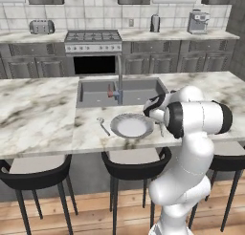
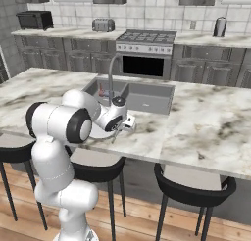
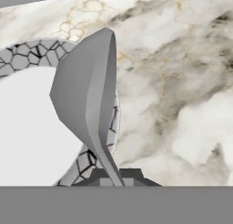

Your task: Take the fork and place it on the left side of the plate. Then take the spoon and place it on the right side of the plate. Make sure they're directly next to the plate.

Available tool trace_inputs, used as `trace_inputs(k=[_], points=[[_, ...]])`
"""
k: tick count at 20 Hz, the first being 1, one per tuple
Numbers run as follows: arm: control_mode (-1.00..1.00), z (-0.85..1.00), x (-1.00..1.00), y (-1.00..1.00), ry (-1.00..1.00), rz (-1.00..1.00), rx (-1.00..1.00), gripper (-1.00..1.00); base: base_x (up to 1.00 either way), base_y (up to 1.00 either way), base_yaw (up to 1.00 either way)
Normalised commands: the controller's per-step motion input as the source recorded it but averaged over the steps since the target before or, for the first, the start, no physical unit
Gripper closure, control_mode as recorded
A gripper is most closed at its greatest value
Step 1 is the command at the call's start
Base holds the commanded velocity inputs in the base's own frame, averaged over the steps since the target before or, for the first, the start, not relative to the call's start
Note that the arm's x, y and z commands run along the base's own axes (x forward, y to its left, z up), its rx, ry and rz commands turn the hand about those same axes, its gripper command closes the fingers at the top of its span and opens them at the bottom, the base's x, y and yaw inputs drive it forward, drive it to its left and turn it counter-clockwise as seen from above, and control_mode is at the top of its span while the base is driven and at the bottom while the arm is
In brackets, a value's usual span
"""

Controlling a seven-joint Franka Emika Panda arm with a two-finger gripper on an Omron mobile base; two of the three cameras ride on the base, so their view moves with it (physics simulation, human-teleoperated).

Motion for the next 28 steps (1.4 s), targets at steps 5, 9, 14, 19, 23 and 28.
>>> trace_inputs(k=[5, 9, 14, 19, 23, 28], points=[[-1.0, -0.12, 0.24, -0.07, 0.0, 0.0, 0.04, 1.0, 0.0, 0.0, 0.0], [-1.0, -0.1, 0.26, -0.06, 0.0, 0.0, 0.03, 1.0, 0.0, 0.0, 0.0], [-1.0, -0.14, 0.25, -0.01, 0.0, 0.0, 0.01, 1.0, 0.0, 0.0, 0.0], [-1.0, -0.13, 0.19, 0.0, 0.0, 0.0, 0.0, -1.0, 0.0, 0.0, 0.0], [-1.0, -0.03, 0.12, 0.0, 0.0, 0.0, 0.0, -1.0, 0.0, 0.0, 0.0], [-1.0, 0.0, 0.06, -0.08, 0.0, 0.0, 0.04, -1.0, 0.0, 0.0, 0.0]])
